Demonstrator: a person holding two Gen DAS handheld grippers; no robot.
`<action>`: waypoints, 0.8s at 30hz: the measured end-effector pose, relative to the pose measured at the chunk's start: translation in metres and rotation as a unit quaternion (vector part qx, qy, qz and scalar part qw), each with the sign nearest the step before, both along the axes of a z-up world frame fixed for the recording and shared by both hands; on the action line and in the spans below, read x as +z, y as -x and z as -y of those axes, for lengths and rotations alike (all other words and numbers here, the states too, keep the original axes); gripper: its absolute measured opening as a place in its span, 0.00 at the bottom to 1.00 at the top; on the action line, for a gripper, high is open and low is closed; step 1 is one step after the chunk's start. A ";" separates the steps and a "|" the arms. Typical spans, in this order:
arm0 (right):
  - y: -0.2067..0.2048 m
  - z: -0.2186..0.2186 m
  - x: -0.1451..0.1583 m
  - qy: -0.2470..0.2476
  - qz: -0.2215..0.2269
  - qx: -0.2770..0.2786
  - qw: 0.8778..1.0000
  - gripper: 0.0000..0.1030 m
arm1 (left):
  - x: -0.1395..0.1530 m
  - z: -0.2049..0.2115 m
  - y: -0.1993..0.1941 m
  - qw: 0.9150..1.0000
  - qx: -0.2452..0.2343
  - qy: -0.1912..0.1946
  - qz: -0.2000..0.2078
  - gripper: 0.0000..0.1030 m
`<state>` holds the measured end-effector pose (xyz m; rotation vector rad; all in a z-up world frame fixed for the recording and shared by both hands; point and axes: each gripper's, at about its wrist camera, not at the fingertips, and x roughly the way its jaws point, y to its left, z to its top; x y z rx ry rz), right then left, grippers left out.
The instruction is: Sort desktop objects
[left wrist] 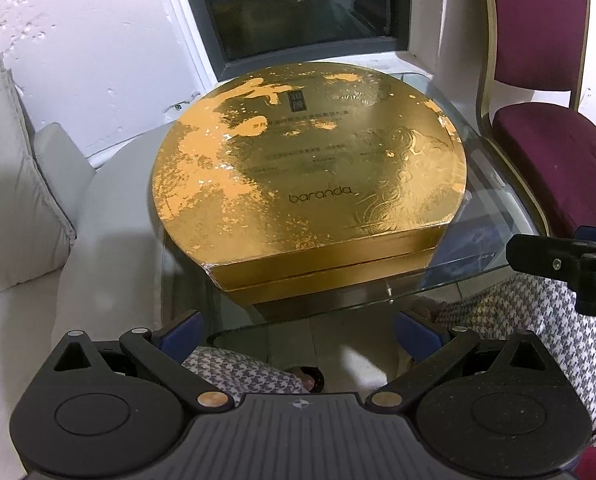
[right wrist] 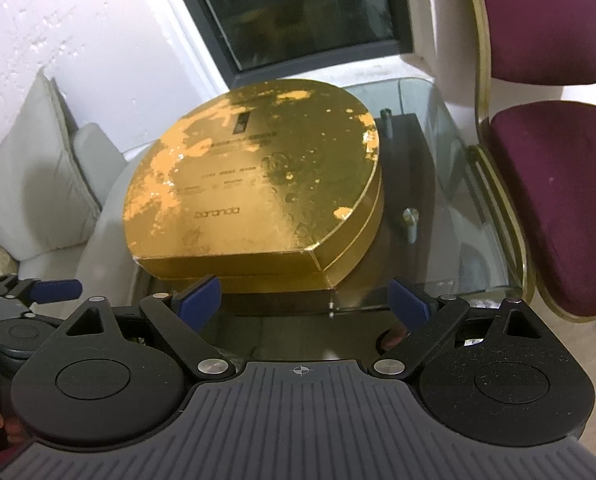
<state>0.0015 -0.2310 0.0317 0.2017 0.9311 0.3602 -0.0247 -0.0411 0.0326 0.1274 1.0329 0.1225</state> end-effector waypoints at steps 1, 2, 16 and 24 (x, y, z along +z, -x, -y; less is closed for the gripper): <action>0.000 0.001 -0.001 0.000 -0.001 -0.001 1.000 0.91 | 0.000 0.000 0.000 1.000 -0.001 0.000 -0.001 0.99; 0.000 0.001 -0.001 0.000 -0.002 -0.001 1.000 0.91 | -0.001 0.001 0.000 1.000 -0.001 -0.001 -0.002 0.99; -0.014 0.010 -0.004 0.009 -0.002 -0.037 0.999 0.96 | 0.000 0.003 -0.009 1.000 -0.005 -0.012 -0.001 0.99; -0.024 0.014 -0.007 -0.002 -0.007 -0.039 0.999 0.96 | 0.008 0.011 -0.022 1.000 -0.009 -0.021 0.007 0.99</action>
